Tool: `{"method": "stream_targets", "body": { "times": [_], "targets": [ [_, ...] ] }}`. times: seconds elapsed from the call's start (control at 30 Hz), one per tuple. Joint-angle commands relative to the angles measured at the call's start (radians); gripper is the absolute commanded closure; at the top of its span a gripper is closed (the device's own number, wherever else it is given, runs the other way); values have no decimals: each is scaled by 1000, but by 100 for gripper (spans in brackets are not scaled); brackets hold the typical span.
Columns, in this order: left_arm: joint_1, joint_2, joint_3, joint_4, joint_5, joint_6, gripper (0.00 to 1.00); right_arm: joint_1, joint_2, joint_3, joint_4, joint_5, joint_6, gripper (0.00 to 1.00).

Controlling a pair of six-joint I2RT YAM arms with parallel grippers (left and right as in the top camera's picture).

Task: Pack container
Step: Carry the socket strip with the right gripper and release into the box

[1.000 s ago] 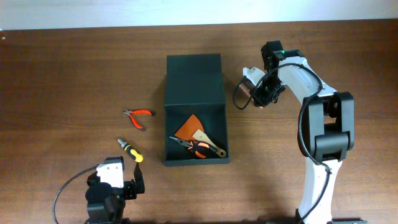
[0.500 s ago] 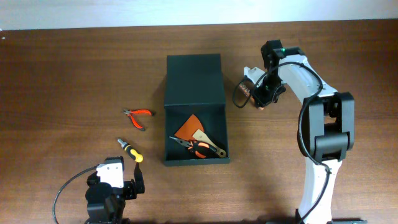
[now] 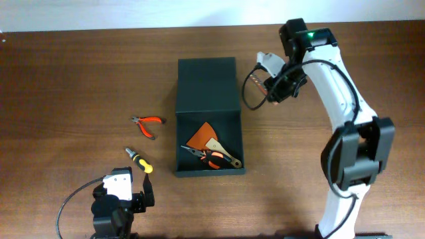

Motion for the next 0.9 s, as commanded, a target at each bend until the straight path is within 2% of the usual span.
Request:
{"method": "stream_targets", "body": {
  "times": [0.0,0.2,0.33,0.47,0.63,0.8,0.83,0.87],
  "targets": [
    [5,-9,-5,2,-3,-6,1,90,-107,27,-37,-55,2,96],
    [5,-9,-5,2,-3,-6,1,230,-143,20,-102,-54,-24,96],
    [5,-9,-5,3,-3,-6,1,306,-143,-78,-89,-55,-23,96],
    [5,-9,-5,2,-3,-6,1,359,-143,-241,18,-77,-23,96],
    [5,-9,-5,2,-3,-6,1,398,-143,-447,241,-76,10,96],
    [5,-9,-5,2,-3,-6,1,400,-143,-571,382,-73,19,96],
    [5,-9,-5,2,-3,-6,1,400,-143,-581,391,-73,19,95],
    [5,-9,-5,3,-3,-6,1,400,-143,-585,395,-73,19,80]
  ]
}}
